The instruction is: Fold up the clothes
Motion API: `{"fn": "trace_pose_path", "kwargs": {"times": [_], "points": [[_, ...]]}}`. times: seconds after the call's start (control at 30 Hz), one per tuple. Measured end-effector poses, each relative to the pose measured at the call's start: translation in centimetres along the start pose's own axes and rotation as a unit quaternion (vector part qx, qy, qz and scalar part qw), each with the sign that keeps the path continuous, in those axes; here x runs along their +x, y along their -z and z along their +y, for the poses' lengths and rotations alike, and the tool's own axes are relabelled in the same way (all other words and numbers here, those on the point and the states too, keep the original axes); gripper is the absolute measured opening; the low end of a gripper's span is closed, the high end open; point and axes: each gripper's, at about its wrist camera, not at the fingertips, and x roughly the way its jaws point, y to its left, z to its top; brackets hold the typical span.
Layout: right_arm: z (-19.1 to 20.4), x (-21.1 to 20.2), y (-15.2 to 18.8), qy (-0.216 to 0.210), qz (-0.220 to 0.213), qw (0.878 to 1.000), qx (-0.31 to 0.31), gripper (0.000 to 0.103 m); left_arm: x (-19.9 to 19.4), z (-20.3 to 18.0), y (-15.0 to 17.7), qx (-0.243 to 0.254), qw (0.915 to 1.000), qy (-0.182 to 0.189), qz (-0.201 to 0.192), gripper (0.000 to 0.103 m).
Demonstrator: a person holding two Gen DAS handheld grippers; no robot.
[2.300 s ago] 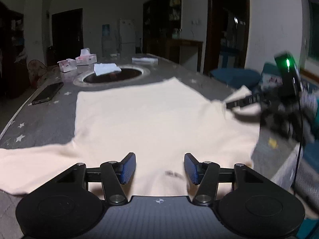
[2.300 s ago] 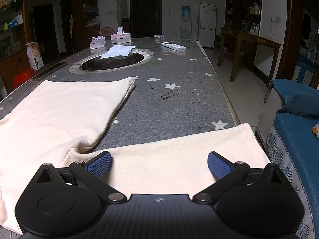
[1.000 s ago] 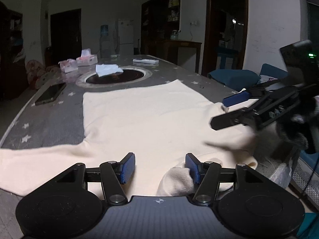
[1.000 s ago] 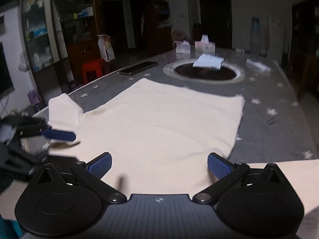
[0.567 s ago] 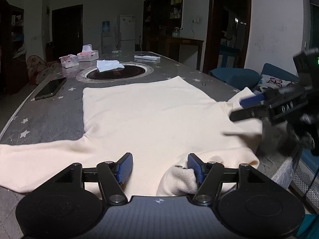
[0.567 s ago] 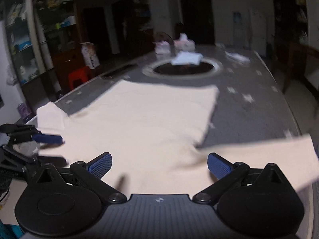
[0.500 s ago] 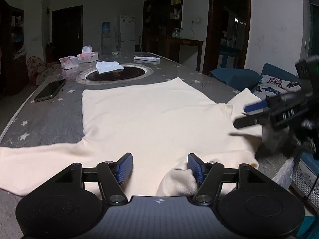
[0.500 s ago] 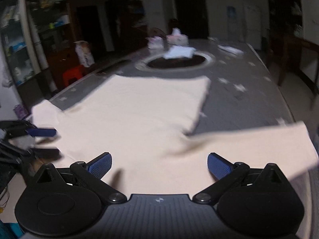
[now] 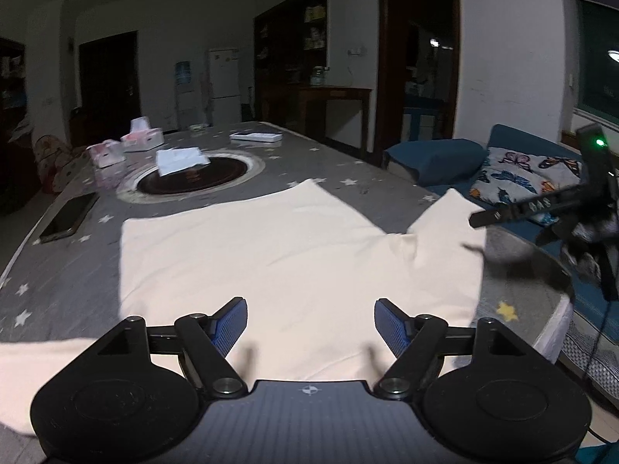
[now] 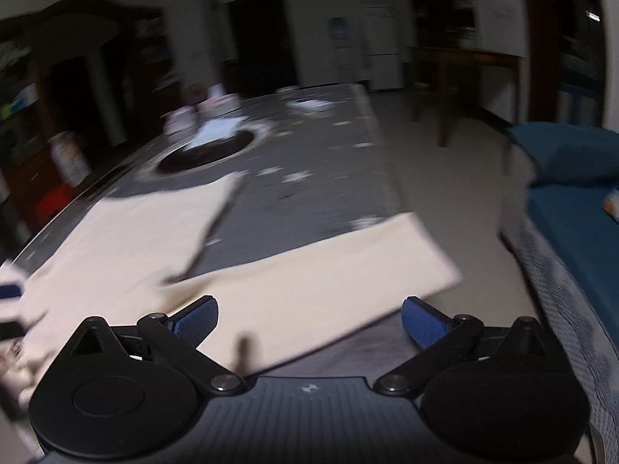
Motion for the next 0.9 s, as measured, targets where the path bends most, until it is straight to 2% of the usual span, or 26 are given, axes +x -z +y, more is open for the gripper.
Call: {"fn": "trace_pose_path", "kwargs": {"times": [0.2, 0.4, 0.43, 0.6, 0.63, 0.7, 0.73, 0.8, 0.9], "points": [[-5.9, 1.8, -0.8, 0.011, 0.0, 0.992, 0.125, 0.088, 1.1, -2.0, -0.7, 0.021, 0.9996, 0.021, 0.003, 0.076], [-9.4, 3.6, -0.1, -0.018, 0.012, 0.979, 0.202, 0.068, 2.3, -3.7, -1.1, 0.036, 0.9985, 0.038, 0.013, 0.076], [-9.8, 3.8, 0.0, -0.021, 0.012, 0.977, 0.21, 0.066, 2.5, -3.9, -1.1, 0.037, 0.9984, 0.04, 0.015, 0.076], [-10.9, 4.3, 0.4, -0.041, -0.001, 0.971, 0.236, 0.045, 3.3, -4.6, -1.2, 0.043, 0.9977, 0.047, 0.022, 0.076], [-11.0, 4.2, 0.5, -0.045, -0.005, 0.97, 0.237, 0.034, 3.4, -4.8, -1.2, 0.044, 0.9976, 0.049, 0.024, 0.076], [-11.2, 4.0, 0.5, -0.046, -0.014, 0.97, 0.238, 0.024, 3.6, -5.0, -1.3, 0.046, 0.9973, 0.05, 0.027, 0.076], [-11.2, 3.9, 0.5, -0.044, -0.019, 0.97, 0.237, 0.016, 3.8, -5.2, -1.3, 0.047, 0.9972, 0.052, 0.028, 0.076], [-11.3, 3.4, 0.4, -0.041, -0.031, 0.97, 0.238, 0.008, 4.2, -5.5, -1.4, 0.048, 0.9969, 0.055, 0.03, 0.076], [-11.3, 2.8, 0.1, -0.045, -0.044, 0.969, 0.24, 0.005, 4.8, -5.8, -1.4, 0.047, 0.9964, 0.061, 0.036, 0.076]]}}
